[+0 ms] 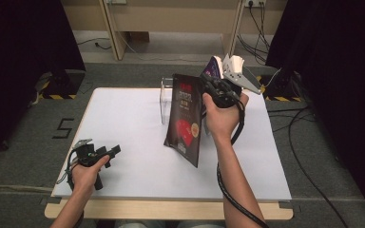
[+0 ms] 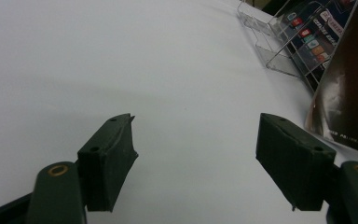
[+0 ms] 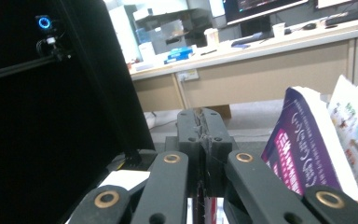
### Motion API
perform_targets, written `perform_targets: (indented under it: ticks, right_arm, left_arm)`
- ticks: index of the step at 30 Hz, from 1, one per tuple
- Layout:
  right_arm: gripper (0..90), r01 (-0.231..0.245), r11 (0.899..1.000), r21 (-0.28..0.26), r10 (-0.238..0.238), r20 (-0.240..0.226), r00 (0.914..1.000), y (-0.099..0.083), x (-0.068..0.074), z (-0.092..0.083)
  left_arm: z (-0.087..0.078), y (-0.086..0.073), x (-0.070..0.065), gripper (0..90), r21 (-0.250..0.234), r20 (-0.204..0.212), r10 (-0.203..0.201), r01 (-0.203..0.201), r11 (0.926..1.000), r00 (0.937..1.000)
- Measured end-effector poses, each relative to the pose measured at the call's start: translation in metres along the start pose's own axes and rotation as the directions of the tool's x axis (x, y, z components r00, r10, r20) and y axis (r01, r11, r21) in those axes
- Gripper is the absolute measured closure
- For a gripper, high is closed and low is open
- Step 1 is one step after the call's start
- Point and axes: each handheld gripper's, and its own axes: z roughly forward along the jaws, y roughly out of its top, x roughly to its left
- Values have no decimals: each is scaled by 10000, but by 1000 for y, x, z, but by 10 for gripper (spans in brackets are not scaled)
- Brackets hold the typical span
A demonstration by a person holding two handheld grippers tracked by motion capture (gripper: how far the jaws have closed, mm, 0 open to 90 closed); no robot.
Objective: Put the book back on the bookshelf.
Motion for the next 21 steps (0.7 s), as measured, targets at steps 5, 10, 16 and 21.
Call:
perform_targets:
  ticks: [5,10,16,21]
  right_arm:
    - [886,120,9999,-44,-120,32,9999,2,0,1]
    - [885,52,9999,-119,-53,-25,10000,6,4,7]
    - [885,96,9994,-328,-96,-5,10000,14,9,16]
    - [886,139,9991,-388,-137,54,9999,19,14,29]
  left_arm:
    - [1,-1,-1,267,17,1,26,-26,10000,10000]
    - [1,-2,-1,266,50,18,13,-13,10000,10000]
    - [1,-1,0,266,71,17,26,-26,10000,10000]
    - [1,-1,0,266,52,8,-18,18,10000,10000]
